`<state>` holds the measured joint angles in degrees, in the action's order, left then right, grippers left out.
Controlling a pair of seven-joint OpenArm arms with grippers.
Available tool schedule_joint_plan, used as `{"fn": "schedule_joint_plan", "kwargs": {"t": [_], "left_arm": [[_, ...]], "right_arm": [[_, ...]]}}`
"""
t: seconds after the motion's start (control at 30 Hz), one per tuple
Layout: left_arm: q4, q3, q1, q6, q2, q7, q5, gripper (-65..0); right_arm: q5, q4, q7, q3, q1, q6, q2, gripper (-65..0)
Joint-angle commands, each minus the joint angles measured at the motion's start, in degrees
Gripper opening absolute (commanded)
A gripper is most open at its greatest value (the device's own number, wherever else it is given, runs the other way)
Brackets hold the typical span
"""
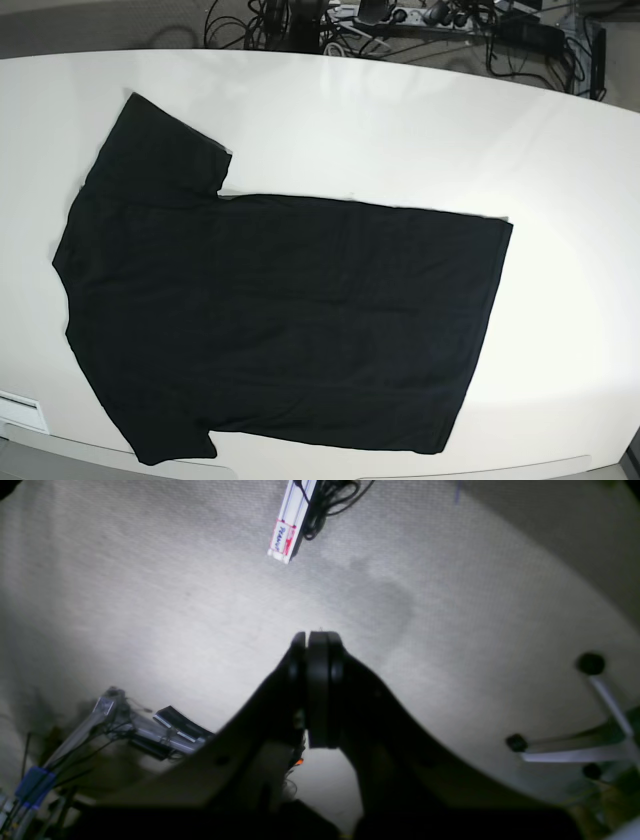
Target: Fold the T-shirt properly
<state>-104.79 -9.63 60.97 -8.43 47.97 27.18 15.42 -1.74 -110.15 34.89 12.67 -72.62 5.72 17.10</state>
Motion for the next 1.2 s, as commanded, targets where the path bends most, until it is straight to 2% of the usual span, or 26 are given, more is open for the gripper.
{"fn": "schedule_joint_plan", "kwargs": {"t": [0.0,0.1,0.17,0.3,0.47,0.6,0.7,0.83,0.93,1.03,1.17], "left_arm": [[-3.13,2.49,2.27,-0.39,1.03,0.02,-0.02,-65.0],[-10.36,10.49,6.82,-1.03,1.09,1.57,-1.44,-65.0],[-14.75,15.69,9.27,-0.98,1.27,1.66,-1.42,-65.0],[-22.8,24.98,12.55,-0.98,1.25,1.6,-1.4,-65.0],[-29.99,32.81,11.04,-0.96,1.25,0.7,-1.42,-65.0],[-30.21,36.04,8.33,-0.96,1.25,0.72,-1.42,-65.0],[-30.21,36.33,5.51,-0.98,1.49,0.7,-1.4,-65.0],[-30.21,36.33,1.07,-1.14,3.06,-1.97,-1.44,-65.0],[-30.1,36.17,-1.44,-3.74,4.7,-4.74,-1.42,-65.0],[-25.33,34.12,-4.61,-4.94,7.41,-8.48,-1.44,-65.0],[-17.25,27.56,-12.83,-4.96,11.63,-14.01,-3.56,-65.0]], "right_arm": [[1.05,-3.17,-0.46,0.04,-2.38,-0.35,-0.02,-65.0],[5.25,-10.8,0.96,0.04,-2.38,-1.62,0.26,-65.0],[4.57,-13.99,6.34,0.04,-2.38,-1.22,0.22,-65.0],[7.13,-19.06,6.29,0.02,-2.38,-4.2,0.76,-65.0],[12.79,-24.85,5.7,0.02,-2.38,-10.08,3.34,-65.0],[18.97,-24.85,5.25,0.04,-2.38,-11.1,4.0,-65.0],[22.29,-24.85,4.26,-0.39,-2.38,-9.84,4.04,-65.0],[25.73,-24.85,0.22,-1.33,-2.38,-9.88,4.02,-65.0],[25.79,-24.85,0.17,-2.01,1.27,-9.57,4.02,-65.0],[24.76,-24.85,-2.21,-2.21,6.97,-5.75,4.02,-65.0],[18.29,-24.85,-4.96,-2.21,16.13,1.14,4.02,-65.0]]}}
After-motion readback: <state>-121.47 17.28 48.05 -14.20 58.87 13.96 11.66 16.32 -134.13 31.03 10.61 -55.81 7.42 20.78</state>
